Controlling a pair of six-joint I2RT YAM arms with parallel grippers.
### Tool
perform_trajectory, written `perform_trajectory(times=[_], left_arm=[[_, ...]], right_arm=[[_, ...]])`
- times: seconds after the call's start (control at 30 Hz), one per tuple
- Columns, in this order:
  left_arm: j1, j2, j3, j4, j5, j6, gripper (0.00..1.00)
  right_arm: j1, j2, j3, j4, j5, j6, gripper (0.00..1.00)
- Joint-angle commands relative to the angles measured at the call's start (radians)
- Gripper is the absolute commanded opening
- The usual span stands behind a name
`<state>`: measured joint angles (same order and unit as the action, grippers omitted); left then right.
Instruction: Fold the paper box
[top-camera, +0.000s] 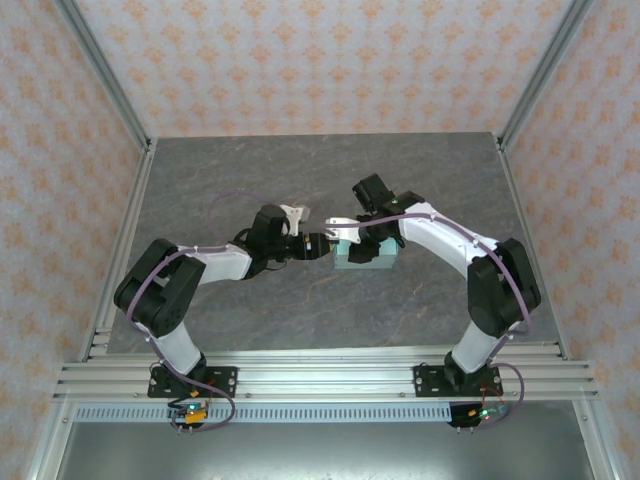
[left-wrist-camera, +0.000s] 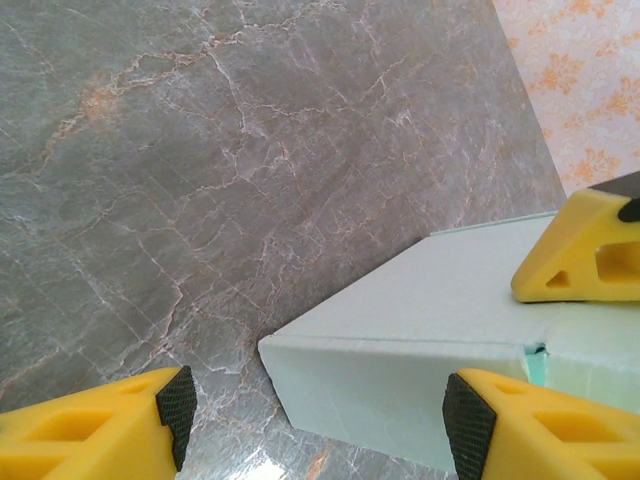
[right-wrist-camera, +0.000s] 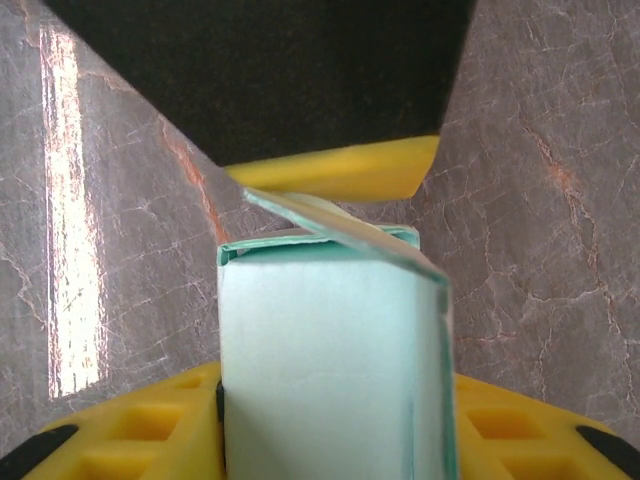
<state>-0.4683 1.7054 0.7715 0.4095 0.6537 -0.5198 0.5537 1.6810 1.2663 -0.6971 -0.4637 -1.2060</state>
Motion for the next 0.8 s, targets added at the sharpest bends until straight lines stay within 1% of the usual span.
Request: perform_trajectory(times=[0.0, 0.03, 0.23, 0.37, 0.47, 0.57, 0.73, 0.77], left_arm=[[0.008, -0.052, 0.024, 0.031, 0.024, -0.009, 0.7], [0.008, -0.053, 0.023, 0.039, 0.026, -0.034, 0.7], [0.009, -0.066, 0.034, 0.057, 0.025, -0.063, 0.7], [-0.019, -0.049, 0.038, 0.098, 0.05, -0.103, 0.7], [-0.046, -0.048, 0.032, 0.111, 0.043, -0.108, 0.7], [-0.054, -0.045, 0.027, 0.118, 0.038, -0.114, 0.7], [-0.059, -0.035, 0.027, 0.118, 0.041, -0.118, 0.7], [-0.059, -0.032, 0.027, 0.123, 0.046, -0.123, 0.7]], right_arm=[[0.004, -0.01, 0.01, 0.001, -0.012, -0.02, 0.44], [0.003, -0.007, 0.014, -0.004, -0.016, -0.02, 0.44], [0.003, 0.019, 0.042, -0.04, -0.025, -0.01, 0.45], [0.003, 0.036, 0.055, -0.047, -0.017, 0.006, 0.45], [0.001, 0.051, 0.063, -0.05, -0.012, 0.017, 0.46], [0.001, 0.056, 0.07, -0.051, -0.012, 0.031, 0.51], [0.0, 0.03, 0.049, -0.015, -0.024, 0.031, 0.52], [-0.001, 0.022, 0.044, -0.01, -0.03, 0.032, 0.56]])
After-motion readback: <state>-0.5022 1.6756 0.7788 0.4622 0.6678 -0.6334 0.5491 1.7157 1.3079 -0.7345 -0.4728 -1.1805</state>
